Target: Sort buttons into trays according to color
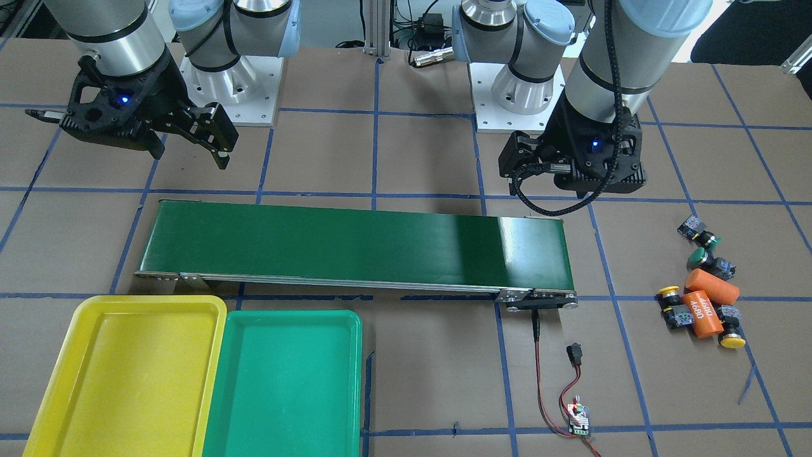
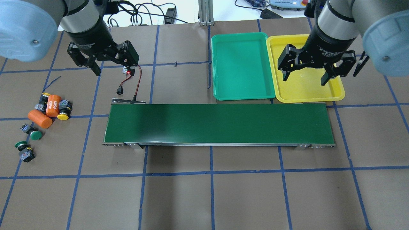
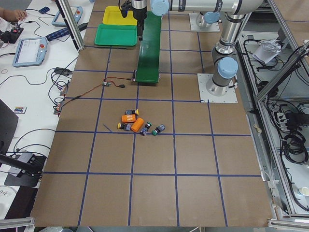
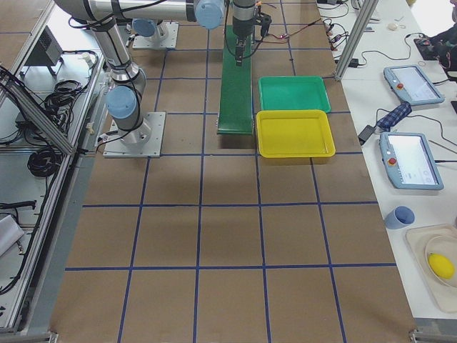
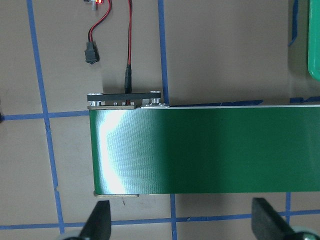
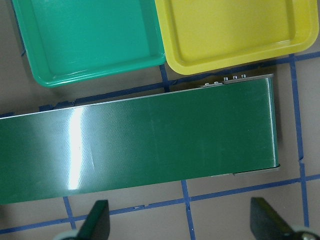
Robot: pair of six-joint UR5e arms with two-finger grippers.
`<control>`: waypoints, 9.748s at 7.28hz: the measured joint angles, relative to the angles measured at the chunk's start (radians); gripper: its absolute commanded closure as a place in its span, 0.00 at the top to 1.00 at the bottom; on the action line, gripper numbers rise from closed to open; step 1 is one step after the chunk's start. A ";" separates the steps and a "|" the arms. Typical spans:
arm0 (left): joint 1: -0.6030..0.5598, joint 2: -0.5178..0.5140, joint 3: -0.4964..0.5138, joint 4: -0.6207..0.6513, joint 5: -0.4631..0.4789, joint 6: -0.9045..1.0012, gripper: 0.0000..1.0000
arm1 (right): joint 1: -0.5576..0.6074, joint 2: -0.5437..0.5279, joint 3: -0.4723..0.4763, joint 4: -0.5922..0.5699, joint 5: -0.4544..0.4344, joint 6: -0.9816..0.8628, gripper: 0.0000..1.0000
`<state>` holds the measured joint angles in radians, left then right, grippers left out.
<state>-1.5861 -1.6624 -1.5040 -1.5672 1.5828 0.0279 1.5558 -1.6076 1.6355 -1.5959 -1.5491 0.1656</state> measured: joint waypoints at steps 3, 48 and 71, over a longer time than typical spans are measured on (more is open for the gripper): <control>0.000 -0.001 -0.003 0.001 -0.004 -0.002 1.00 | 0.000 0.000 0.000 0.001 0.000 0.000 1.00; 0.539 -0.396 -0.209 0.548 0.030 0.361 0.00 | -0.002 0.000 0.001 0.007 0.001 0.000 1.00; 0.258 -0.154 -0.262 0.364 0.086 -0.421 1.00 | -0.002 0.000 0.001 0.008 0.000 0.000 1.00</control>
<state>-1.3278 -1.8164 -1.7662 -1.2033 1.6693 -0.3930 1.5538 -1.6075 1.6365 -1.5877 -1.5493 0.1657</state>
